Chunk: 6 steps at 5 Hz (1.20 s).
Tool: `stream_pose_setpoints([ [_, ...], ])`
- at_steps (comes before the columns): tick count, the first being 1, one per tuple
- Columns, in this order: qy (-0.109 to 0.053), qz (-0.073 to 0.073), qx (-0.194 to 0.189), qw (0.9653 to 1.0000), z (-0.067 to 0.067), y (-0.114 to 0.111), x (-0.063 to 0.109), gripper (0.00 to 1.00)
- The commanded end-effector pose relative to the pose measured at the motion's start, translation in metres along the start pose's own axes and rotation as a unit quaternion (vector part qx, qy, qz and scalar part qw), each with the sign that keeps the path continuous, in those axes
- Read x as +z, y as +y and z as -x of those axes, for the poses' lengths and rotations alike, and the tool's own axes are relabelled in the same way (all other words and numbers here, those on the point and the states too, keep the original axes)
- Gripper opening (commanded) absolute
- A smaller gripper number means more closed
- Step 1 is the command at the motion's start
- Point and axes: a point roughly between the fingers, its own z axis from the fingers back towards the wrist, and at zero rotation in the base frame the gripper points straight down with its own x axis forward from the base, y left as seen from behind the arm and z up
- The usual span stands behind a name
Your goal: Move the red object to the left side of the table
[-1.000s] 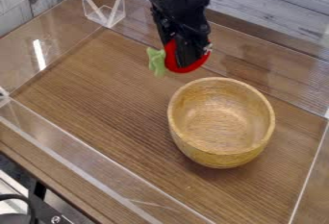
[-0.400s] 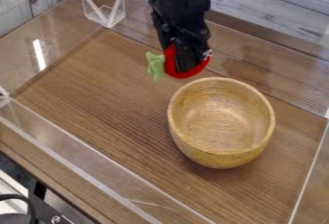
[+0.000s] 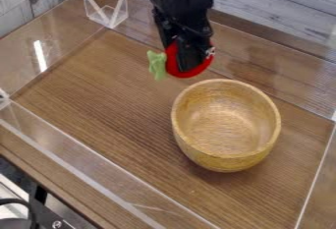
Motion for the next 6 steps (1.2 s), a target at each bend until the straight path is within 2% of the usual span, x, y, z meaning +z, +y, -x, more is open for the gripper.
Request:
stream_pose_setpoints([
  [1,-0.023,-0.013,0.001,0.9996,-0.003,0.003,0.016,0.00],
  [3,-0.021,-0.013,0.007,0.9997,-0.001,0.004,0.019,0.00],
  [4,-0.011,-0.020,0.053,0.9983,0.021,0.026,0.019,0.00],
  [6,0.005,-0.034,0.125,0.9916,0.075,0.084,0.015,0.00],
])
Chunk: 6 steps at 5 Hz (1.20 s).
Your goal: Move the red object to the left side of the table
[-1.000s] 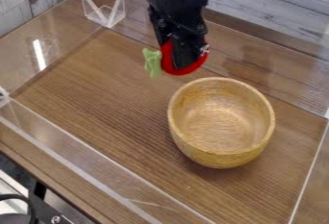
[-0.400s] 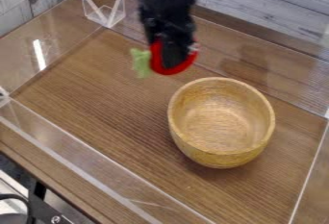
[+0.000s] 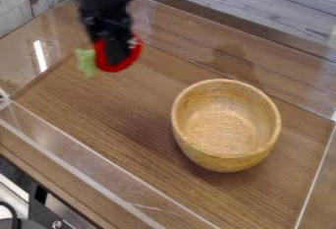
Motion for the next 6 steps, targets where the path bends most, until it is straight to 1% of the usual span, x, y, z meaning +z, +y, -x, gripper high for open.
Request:
stream_pose_setpoints([
  [1,-0.005,-0.015,0.013,0.9998,0.004,0.028,-0.005,0.00],
  [2,0.001,-0.017,0.020,0.9997,0.004,0.042,-0.019,0.00],
  [4,0.008,-0.019,0.036,0.9992,-0.004,0.068,-0.045,0.00],
  [5,0.012,-0.018,0.045,0.9988,-0.006,0.078,-0.055,0.00],
  [6,0.015,-0.014,0.054,0.9984,-0.008,0.086,-0.060,0.00],
])
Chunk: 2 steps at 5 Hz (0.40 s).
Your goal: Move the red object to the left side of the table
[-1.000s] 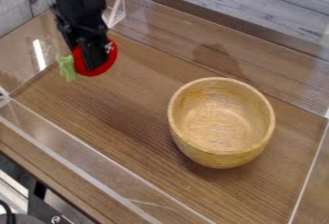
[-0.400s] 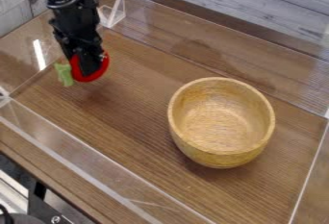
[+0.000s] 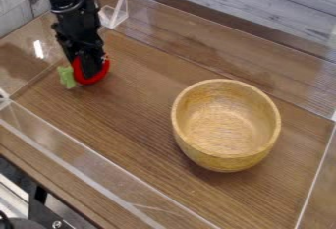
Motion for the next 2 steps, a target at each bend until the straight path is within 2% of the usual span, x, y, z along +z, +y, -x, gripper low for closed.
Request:
stream_pose_setpoints([
  [1,-0.019,-0.014,0.010,0.9997,-0.0101,0.0137,0.0109,0.00],
  [2,-0.017,-0.009,0.016,0.9997,-0.0130,0.0178,0.0075,0.00],
])
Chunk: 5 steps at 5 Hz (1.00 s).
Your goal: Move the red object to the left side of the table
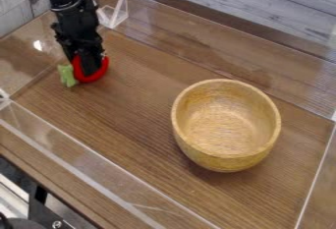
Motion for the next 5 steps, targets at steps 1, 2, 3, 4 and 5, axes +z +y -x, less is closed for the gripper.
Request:
stream_pose_setpoints([
  [1,-0.017,-0.012,0.008,0.9998,-0.010,0.011,0.009,0.00],
  [2,-0.015,-0.007,0.013,0.9998,-0.014,0.014,0.006,0.00],
  [3,-0.013,-0.002,0.016,0.9998,-0.017,0.015,0.003,0.00],
  [4,-0.010,0.002,0.018,0.9998,-0.018,0.018,-0.001,0.00],
  [5,-0.007,0.007,0.020,0.9998,-0.020,0.019,-0.005,0.00],
])
